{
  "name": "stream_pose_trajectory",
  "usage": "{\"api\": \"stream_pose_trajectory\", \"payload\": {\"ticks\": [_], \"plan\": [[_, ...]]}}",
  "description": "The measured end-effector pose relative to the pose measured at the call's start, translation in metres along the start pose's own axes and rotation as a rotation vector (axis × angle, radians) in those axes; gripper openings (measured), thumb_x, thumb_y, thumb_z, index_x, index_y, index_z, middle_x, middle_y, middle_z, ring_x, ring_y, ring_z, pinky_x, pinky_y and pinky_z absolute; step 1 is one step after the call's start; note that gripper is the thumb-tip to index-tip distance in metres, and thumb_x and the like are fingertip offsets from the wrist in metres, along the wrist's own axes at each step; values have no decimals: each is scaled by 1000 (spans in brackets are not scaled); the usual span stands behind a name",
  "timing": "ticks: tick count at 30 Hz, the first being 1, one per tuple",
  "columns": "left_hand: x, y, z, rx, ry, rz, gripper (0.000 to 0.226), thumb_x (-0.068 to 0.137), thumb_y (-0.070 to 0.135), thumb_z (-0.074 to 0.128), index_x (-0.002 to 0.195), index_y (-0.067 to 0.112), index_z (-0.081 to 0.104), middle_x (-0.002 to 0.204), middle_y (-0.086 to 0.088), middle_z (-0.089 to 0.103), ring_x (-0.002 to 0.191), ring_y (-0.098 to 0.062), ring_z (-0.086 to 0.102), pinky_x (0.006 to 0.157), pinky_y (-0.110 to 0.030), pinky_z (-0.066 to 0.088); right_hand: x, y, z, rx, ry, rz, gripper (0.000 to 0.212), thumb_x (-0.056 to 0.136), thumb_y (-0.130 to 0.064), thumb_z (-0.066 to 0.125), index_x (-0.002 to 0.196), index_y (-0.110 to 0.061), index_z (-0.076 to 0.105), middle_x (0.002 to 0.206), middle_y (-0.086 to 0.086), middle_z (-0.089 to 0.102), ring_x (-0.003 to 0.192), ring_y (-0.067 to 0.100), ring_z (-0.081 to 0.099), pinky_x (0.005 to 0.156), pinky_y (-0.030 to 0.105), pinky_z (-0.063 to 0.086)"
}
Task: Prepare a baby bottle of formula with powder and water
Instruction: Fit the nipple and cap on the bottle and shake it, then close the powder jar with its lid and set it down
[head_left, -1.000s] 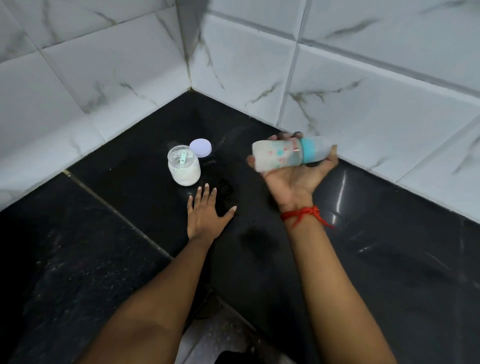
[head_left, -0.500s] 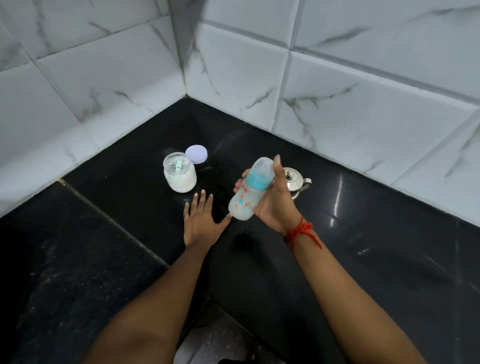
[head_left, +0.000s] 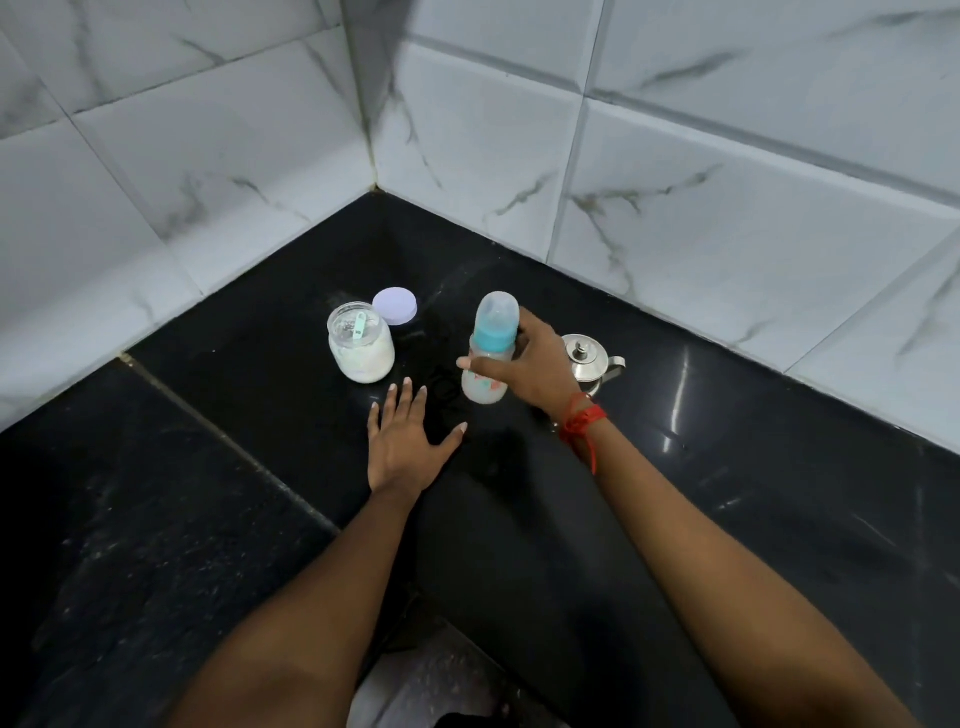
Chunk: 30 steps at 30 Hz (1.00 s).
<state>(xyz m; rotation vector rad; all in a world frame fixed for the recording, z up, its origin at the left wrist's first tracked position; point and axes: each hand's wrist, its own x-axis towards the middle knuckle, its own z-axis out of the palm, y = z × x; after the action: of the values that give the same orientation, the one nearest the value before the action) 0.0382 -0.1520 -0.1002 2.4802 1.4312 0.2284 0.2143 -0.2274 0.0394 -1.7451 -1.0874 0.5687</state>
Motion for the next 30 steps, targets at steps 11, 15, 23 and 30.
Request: {"api": "stream_pose_trajectory", "payload": {"ticks": [11,15,23,30], "plan": [[0,-1,1,7,19,5,94,92,83,35,164,22,30,175,0,16,163,-17,6,132,-46,5,43,45,21,-257,22,136,66,69,-26,89,125,-15,55,119,6,67,109,22,62,93,34,51],[1,0,1,7,21,2,94,92,82,36,164,22,29,175,0,15,163,-17,5,132,-45,4,39,50,27,-250,37,150,68,70,-28,88,127,-15,54,121,6,67,111,24,63,95,36,52],[-1,-3,1,-178,110,-2,81,96,68,54,158,18,43,170,-4,31,161,-20,17,132,-45,13,31,37,34,-263,128,28,84,66,-42,89,134,-17,47,132,5,52,122,23,50,106,35,42],[-4,-26,-12,-814,594,-387,85,84,38,84,151,6,42,156,-14,42,146,-29,42,120,-53,39,60,-9,23,-450,183,-261,58,81,-37,74,131,-15,53,133,8,49,119,27,47,97,26,37]]}}
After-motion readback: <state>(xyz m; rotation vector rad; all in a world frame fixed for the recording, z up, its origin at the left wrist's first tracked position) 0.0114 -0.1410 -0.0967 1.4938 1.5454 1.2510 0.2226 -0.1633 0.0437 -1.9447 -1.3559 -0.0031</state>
